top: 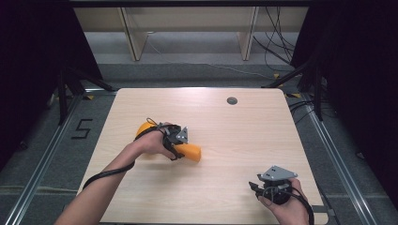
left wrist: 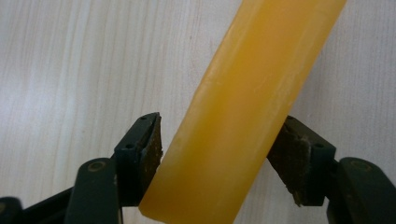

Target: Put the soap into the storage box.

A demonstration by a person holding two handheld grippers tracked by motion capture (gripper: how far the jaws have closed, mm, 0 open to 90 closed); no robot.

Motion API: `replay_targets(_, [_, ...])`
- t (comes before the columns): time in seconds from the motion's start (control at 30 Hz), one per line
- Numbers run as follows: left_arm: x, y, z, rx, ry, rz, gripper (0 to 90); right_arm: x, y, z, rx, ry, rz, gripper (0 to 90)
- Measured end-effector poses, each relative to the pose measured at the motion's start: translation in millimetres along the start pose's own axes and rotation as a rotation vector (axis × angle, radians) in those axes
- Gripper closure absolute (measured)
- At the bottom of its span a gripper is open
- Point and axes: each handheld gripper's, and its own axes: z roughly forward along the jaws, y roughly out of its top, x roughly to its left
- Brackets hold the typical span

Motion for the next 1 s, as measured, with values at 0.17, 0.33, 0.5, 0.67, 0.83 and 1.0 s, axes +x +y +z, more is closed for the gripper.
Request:
replay_targets(0.17, [-4.4,0.5,0.4,0.019,-0.031,-0.009,45.7,-0.1,0.0,0.1,0.001,0.000,0.000,56.8])
replay_targets(0.33, [-12.7,4.3,-2.6,0.075,-0.011,-0.014,52.5,-0.6,-0.1,0.0,0.008,0.000,-0.007,56.5])
replay_targets(0.5, [-15.4,5.2,-3.8,0.084,-0.004,-0.053,55.2,1.2,-0.2,0.3,0.014,0.004,0.019,56.2])
replay_targets(0.67, [-16.0,3.2,-4.6,0.065,0.000,-0.131,60.1,0.4,-0.2,-0.2,0.021,0.007,0.016,55.8])
replay_targets(0.83, [-18.0,1.8,-6.4,0.065,-0.009,-0.192,60.2,0.5,-0.3,-0.1,0.021,0.008,0.018,55.5])
replay_targets(1.0, [-22.5,1.6,-14.0,0.029,-0.040,-0.341,60.3,0.5,-0.4,0.0,0.015,0.006,0.021,55.3])
